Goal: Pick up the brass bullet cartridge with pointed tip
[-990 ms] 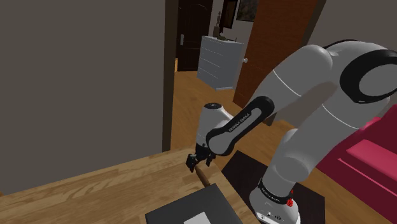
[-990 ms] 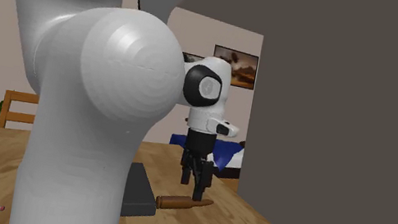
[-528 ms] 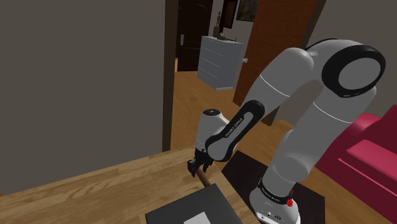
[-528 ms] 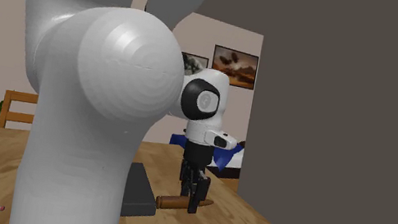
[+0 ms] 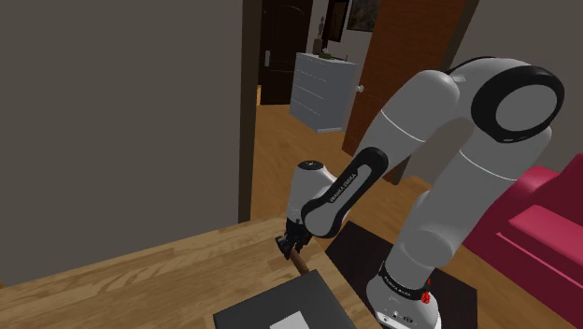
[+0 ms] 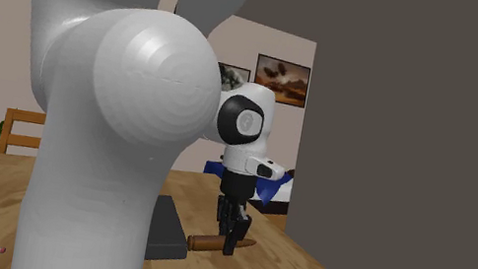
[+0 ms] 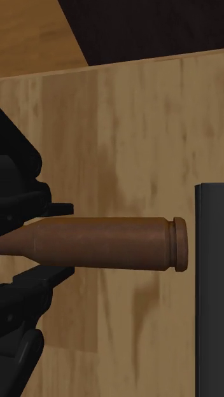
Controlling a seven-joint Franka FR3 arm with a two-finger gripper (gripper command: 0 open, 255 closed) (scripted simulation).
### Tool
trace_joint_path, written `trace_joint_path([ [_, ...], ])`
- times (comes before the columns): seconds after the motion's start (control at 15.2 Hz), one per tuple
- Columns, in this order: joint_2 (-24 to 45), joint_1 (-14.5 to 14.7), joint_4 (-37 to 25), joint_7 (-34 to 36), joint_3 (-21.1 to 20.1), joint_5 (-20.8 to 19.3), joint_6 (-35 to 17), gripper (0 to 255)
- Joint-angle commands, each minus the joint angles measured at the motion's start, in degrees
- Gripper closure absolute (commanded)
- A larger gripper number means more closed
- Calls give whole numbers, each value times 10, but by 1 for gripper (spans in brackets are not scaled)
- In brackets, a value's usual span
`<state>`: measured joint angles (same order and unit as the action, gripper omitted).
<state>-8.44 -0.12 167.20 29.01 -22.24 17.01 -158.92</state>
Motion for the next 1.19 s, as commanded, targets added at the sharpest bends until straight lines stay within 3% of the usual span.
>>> trace_joint_path([
  [0.0, -2, 1, 1, -1, 0, 1, 1, 255],
  [0.99, -171, 14, -18, -4, 23, 8, 188, 255],
  [1.12, -173, 14, -18, -4, 23, 8, 190, 255],
])
